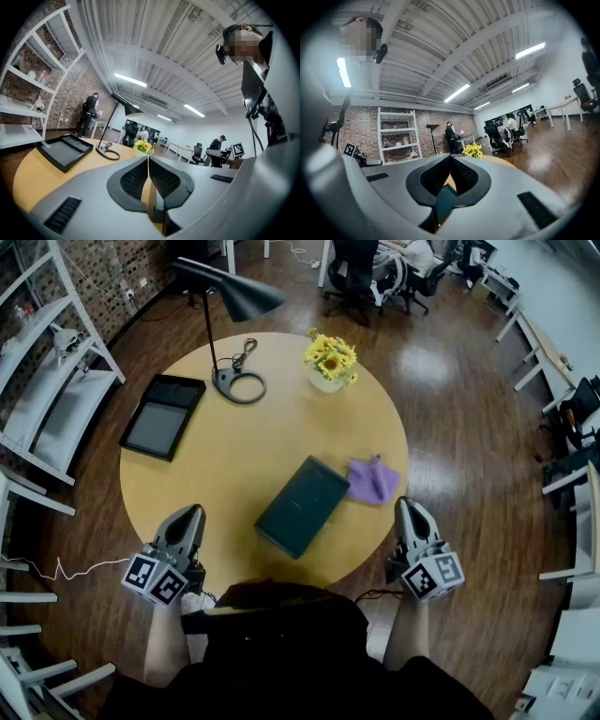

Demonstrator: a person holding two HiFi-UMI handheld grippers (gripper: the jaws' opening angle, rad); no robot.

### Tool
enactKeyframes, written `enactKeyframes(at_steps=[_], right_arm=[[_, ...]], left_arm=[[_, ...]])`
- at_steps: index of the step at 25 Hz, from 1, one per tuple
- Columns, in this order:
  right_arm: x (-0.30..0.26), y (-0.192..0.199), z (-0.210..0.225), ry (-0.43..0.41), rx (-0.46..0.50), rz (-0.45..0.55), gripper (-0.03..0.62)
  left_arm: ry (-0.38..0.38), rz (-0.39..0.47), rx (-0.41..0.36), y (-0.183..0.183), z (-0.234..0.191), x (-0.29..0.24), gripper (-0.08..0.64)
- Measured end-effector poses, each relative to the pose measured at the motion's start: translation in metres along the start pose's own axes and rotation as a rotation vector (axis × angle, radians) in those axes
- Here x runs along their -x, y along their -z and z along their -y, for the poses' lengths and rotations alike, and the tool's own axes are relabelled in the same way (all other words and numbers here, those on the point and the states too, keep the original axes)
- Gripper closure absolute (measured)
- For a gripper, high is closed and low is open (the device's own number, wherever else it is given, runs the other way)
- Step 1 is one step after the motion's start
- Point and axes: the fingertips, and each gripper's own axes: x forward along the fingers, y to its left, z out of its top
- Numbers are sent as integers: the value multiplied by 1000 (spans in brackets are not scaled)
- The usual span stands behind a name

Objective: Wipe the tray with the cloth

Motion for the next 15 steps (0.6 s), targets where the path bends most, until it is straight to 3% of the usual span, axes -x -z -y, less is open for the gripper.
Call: enactKeyframes(at_steps=[3,6,10,15], right_arm=[[-9,29,15,22,5,-92,587],[-19,59,41,70,36,-218,452],[-30,80,81,172,99,-334,439],[-54,127,118,214,158,-537,357]], left_arm=[[37,-67,-5,22,14,-23,547],[64,-96,5,35,28,-39,525],[92,-95,36,38,40,-51,525],[56,-99,48,43,39,-54,525]])
